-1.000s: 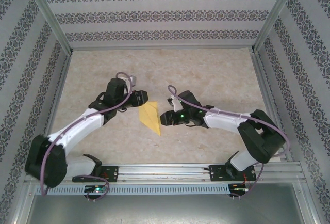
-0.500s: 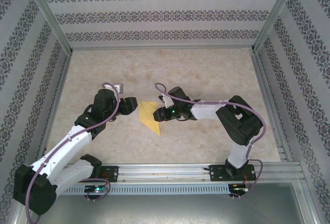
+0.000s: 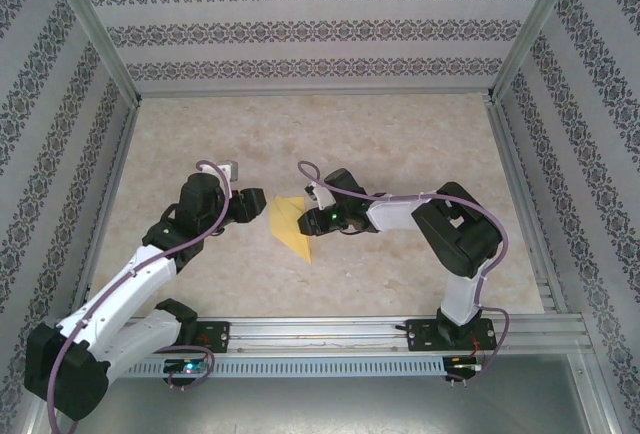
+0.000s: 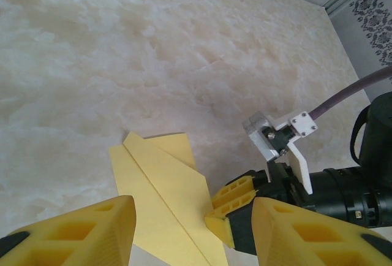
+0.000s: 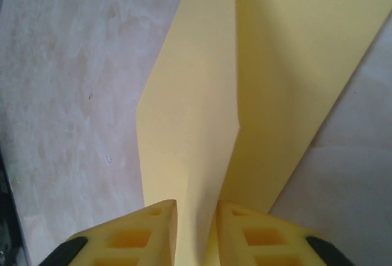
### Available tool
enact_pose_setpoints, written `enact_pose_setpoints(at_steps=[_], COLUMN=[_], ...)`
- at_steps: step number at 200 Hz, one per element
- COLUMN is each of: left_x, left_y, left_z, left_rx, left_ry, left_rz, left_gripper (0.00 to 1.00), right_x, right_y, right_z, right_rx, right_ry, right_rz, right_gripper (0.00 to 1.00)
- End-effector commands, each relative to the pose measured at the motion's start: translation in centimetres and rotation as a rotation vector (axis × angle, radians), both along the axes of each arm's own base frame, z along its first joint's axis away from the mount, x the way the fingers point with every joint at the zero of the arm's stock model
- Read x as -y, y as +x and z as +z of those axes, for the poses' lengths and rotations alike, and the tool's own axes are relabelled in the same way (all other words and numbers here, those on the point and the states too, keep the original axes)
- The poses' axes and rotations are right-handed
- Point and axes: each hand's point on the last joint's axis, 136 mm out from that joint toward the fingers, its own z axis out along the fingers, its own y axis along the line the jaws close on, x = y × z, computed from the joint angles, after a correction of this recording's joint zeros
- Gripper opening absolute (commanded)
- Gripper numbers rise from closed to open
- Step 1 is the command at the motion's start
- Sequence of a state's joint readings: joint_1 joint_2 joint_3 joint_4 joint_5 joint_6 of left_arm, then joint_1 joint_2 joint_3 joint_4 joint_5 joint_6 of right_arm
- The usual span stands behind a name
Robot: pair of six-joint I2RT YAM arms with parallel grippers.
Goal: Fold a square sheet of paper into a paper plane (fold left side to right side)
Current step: Turn over the paper at the center of the table.
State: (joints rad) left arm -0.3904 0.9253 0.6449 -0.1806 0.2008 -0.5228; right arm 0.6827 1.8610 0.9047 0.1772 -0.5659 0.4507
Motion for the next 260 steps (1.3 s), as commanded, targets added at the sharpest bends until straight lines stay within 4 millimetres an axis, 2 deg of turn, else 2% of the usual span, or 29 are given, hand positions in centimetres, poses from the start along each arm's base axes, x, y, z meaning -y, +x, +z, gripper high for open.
enact_pose_setpoints(at_steps=[1,20,32,55,100,127,150,162,194,220,260], left_x=[-0.4,-0.1,0.1,1.1,4.2,6.0,7.1,7.7,9.1,9.8,10.3], left_y=[-0.4,-0.6,-0.6,-0.6,-0.6,-0.8,-1.1,-1.5,-1.7,-1.6,-1.7], left_z=[0.0,0.0,0.1,1.1,5.9,8.6,10.8,11.6,11.8,11.8,11.8], left_rx=[-0.011,-0.024,-0.035,-0.036,0.018,0.038,0.086,0.109,0.104,0.098,0.099], left_ry=[0.001,-0.016,-0.037,-0.145,-0.472,-0.606,-0.681,-0.693,-0.701,-0.704,-0.703], left_rz=[0.0,-0.01,-0.024,-0.065,-0.245,-0.367,-0.462,-0.509,-0.57,-0.59,-0.607], left_gripper=[0.53,0.58,0.6,0.62,0.62,0.54,0.5,0.51,0.5,0.5,0.5], right_x=[-0.6,-0.2,0.4,1.6,4.4,5.4,5.9,6.1,5.8,5.3,4.6], right_y=[0.8,0.9,1.2,1.3,0.1,-1.5,-2.5,-2.7,-3.6,-4.1,-4.0], right_z=[0.9,1.9,2.9,6.3,14.7,19.5,22.6,23.6,25.9,26.4,26.1], right_rx=[0.017,0.031,0.048,0.106,0.195,0.25,0.283,0.288,0.289,0.288,0.275], right_ry=[0.037,0.049,0.066,0.132,0.396,0.541,0.639,0.669,0.739,0.751,0.746], right_rz=[0.005,-0.007,-0.024,-0.04,-0.046,-0.008,0.002,0.001,0.029,0.048,0.059], right_gripper=[0.12,0.0,0.0,0.0,0.0,0.0,0.0,0.0,0.0,0.0,0.0])
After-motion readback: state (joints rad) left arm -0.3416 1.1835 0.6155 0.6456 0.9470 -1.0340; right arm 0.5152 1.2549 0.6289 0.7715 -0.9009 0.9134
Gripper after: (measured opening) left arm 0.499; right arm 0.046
